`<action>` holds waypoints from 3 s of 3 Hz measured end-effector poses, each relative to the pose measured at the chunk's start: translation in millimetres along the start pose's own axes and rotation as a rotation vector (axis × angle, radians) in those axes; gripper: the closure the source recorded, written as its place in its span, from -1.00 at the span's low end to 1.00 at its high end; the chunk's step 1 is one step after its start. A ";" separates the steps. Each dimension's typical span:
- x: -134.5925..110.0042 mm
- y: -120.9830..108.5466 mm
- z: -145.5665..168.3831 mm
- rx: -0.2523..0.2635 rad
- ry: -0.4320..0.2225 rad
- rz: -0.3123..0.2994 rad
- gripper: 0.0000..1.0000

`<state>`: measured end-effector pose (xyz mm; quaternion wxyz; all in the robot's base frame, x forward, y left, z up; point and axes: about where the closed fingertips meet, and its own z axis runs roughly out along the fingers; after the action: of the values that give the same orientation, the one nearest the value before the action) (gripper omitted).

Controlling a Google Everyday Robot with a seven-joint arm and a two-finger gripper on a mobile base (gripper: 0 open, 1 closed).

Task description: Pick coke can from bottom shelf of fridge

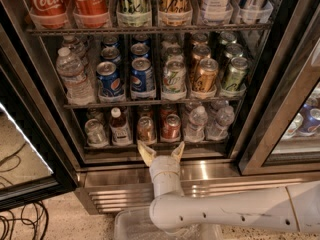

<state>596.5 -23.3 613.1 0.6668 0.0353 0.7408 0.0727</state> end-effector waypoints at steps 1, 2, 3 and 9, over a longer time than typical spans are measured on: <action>4.2 -8.8 4.9 0.040 -0.012 -0.035 -0.76; 4.1 -14.5 7.5 0.073 -0.027 -0.080 -0.76; -2.0 -16.9 9.7 0.100 -0.066 -0.108 -0.64; -6.4 -42.9 57.6 0.104 -0.144 -0.110 -0.24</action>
Offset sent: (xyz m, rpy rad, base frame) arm 0.0094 -0.0202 -0.0085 -0.1460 -0.0365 -0.1048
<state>656.3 -63.1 607.0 0.7187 0.0342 0.6944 -0.0055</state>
